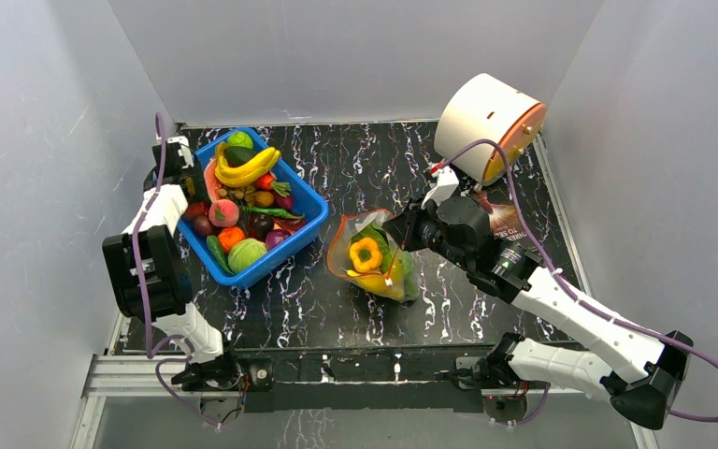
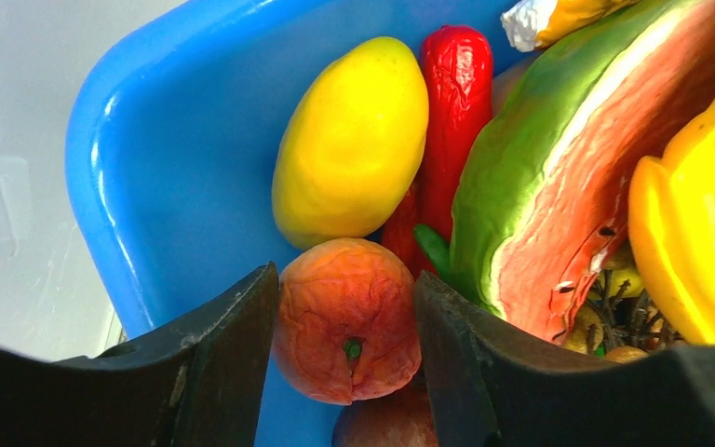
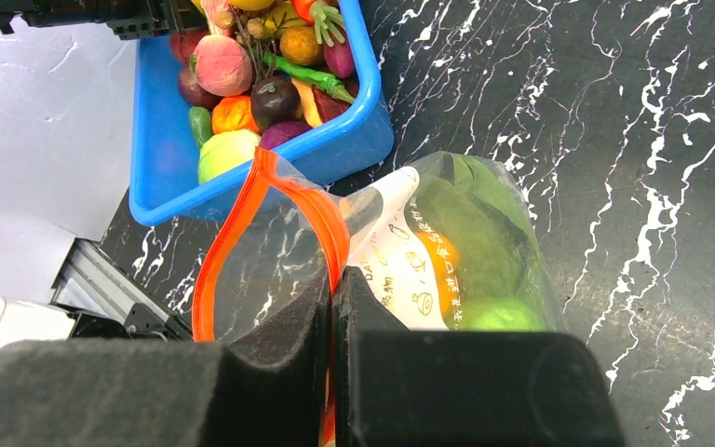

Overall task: Place the food in the zip-top bag and seal the zipper
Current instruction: Pick up the fake fruit from the bin.

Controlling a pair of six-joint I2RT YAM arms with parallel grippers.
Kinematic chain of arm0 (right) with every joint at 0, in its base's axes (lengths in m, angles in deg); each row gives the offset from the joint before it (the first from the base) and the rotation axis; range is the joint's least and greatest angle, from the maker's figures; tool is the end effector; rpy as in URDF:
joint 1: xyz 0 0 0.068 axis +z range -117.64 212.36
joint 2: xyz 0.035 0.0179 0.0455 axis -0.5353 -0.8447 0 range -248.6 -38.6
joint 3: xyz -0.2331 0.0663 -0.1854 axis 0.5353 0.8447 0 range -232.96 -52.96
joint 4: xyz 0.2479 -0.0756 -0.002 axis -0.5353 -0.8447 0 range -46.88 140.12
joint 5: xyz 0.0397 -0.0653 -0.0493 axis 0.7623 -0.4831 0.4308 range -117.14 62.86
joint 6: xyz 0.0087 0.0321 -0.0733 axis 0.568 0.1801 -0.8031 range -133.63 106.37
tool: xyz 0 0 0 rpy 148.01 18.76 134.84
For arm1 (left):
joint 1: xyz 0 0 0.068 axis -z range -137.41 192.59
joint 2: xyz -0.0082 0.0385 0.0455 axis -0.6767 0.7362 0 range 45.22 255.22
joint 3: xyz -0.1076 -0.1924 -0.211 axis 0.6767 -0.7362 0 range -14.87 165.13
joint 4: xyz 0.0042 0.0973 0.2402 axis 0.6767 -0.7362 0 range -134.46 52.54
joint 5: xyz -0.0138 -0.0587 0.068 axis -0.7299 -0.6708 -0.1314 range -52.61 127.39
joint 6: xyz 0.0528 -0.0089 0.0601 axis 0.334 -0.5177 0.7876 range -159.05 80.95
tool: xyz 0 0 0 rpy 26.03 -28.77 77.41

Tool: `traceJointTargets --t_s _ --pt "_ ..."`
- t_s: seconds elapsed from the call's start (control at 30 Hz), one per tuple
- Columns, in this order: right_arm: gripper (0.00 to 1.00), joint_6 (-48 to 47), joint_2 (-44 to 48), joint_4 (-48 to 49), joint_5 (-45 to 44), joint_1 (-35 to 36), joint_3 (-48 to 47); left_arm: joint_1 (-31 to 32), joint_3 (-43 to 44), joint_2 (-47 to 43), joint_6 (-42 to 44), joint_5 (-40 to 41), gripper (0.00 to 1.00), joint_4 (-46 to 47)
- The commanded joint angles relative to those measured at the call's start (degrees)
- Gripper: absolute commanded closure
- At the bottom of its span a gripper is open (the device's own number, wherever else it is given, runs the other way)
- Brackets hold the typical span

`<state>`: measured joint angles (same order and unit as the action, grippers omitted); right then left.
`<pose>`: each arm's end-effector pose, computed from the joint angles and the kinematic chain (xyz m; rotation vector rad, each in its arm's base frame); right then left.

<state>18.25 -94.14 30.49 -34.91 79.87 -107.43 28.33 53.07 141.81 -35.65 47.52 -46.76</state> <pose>0.1618 0.1627 0.3637 -0.1797 2.0037 0.7820 0.3926 0.1123 0.2576 -0.3090 2.2246 0.3647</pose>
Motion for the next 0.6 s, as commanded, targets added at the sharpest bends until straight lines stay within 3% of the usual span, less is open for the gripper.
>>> traceJointTargets --t_s 0.0,0.17,0.57 --pt "1.00 -0.6 1.6 3.9 -1.2 -0.2 -1.8 -0.7 0.9 1.7 1.0 2.3 0.50 -3.8" --pt "1.00 -0.6 1.7 3.9 -1.3 -0.2 -1.9 -0.7 2.4 1.8 1.1 1.0 0.72 -5.1" --pt "1.00 -0.4 1.9 4.3 -1.5 -0.1 -1.0 -0.6 4.4 -11.2 -0.3 -3.0 0.72 -7.5"
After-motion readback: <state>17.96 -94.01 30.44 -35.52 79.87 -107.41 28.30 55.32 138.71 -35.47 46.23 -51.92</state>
